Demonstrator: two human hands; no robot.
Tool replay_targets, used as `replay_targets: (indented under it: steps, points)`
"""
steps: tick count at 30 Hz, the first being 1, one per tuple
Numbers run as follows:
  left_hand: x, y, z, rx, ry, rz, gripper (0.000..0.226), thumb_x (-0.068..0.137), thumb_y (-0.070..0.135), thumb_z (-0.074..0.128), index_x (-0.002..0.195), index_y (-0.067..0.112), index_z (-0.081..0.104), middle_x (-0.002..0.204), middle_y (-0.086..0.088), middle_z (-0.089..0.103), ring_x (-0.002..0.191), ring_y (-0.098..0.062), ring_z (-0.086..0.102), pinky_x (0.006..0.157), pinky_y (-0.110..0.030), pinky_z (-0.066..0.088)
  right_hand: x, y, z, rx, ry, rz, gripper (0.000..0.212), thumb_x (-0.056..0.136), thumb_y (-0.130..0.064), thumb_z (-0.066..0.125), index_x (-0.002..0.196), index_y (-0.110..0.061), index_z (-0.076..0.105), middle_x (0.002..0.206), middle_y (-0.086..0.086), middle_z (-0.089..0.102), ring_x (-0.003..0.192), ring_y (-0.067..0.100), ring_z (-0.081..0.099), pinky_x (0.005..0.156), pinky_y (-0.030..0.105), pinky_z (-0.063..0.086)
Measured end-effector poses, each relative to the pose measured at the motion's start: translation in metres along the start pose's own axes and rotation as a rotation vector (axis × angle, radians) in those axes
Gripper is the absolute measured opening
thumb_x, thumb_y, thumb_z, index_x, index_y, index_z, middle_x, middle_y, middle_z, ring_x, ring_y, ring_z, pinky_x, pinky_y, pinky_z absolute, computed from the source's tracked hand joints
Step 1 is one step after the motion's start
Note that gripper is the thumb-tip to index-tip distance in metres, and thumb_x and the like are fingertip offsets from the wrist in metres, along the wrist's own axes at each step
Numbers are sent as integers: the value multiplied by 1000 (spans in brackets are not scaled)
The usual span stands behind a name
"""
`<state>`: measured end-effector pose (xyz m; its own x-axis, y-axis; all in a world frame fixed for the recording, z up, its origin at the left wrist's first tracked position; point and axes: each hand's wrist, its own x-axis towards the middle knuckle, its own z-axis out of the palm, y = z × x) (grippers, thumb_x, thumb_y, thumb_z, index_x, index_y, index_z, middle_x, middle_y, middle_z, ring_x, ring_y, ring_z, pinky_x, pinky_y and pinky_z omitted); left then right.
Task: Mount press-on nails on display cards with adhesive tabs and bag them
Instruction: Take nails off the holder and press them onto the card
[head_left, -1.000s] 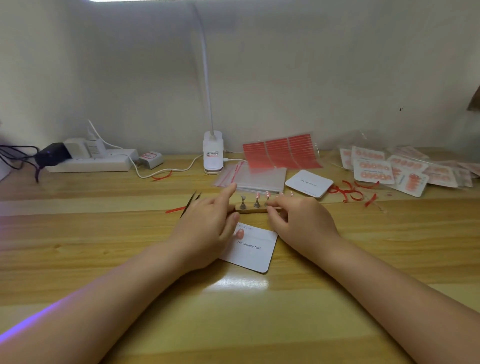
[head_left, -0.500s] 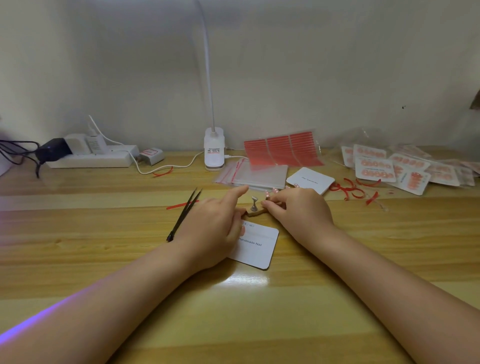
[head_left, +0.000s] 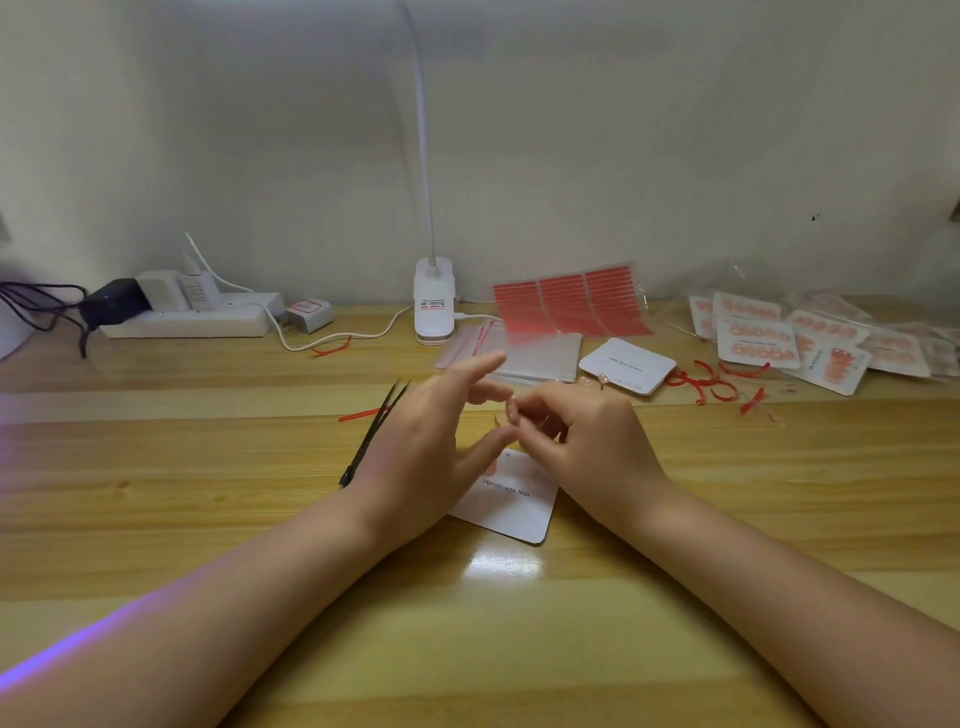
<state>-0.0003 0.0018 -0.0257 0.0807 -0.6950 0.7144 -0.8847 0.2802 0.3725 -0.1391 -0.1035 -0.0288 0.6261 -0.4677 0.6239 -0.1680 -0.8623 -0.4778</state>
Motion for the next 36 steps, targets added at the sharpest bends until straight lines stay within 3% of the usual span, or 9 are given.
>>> replay_targets:
  steps: [4,9,13,19,21,23,26,30,36]
  points:
    - [0,-1,0,27,33,65,49,82,13,75,125,1,56,105,0,71,98,-17,68,85,-44,53,-1,0,0,25,10,-31,7,84,-5,71,86,-10,75,75,-1,71,66,6,55,77,19,37]
    - [0,0,0,68,69,71,42,84,14,71,122,0,59,102,1,72,95,-19,70,79,-46,55,-1,1,1,52,1,-82,7,85,-5,70,88,-6,76,74,3,72,67,17,63,68,26,46]
    - [0,0,0,92,74,53,41,84,12,73,121,0,59,100,1,73,93,-20,70,77,-46,55,-1,2,2,66,2,-87,9,85,-4,69,91,-7,76,74,2,71,64,11,59,65,14,42]
    - [0,-3,1,90,111,27,38,86,2,68,122,-1,57,91,-1,74,87,-22,71,78,-45,54,-1,2,3,80,5,-96,8,85,-3,70,89,-8,75,74,0,70,66,6,58,68,15,44]
    - [-1,-4,2,68,137,-9,40,87,2,67,125,2,55,90,0,73,87,-19,70,80,-40,53,-1,2,4,81,8,-99,8,84,-2,70,88,-7,74,72,0,69,68,5,56,69,9,41]
    - [-1,-5,3,18,166,-66,42,88,2,67,127,6,52,90,3,73,87,-12,69,83,-26,50,-1,1,3,90,10,-91,7,84,-2,70,87,-7,74,70,-1,68,67,6,56,69,5,40]
    - [0,-7,4,-65,206,-115,43,88,2,68,126,8,49,88,10,70,89,-1,65,81,-5,42,-1,1,3,127,20,-60,8,84,-3,70,86,-8,74,71,-2,69,66,9,61,65,14,46]
    - [0,-7,4,-108,234,-126,46,88,5,69,125,18,46,88,19,68,92,8,63,81,-2,39,-1,1,3,155,24,-30,8,85,-3,69,89,-8,75,75,0,71,70,13,66,66,31,52]
    - [1,-4,3,-249,238,-258,41,89,11,69,119,24,46,81,16,73,91,3,67,82,-7,42,0,2,2,214,2,-55,10,86,-3,70,93,-9,74,78,-3,71,70,8,67,65,28,54]
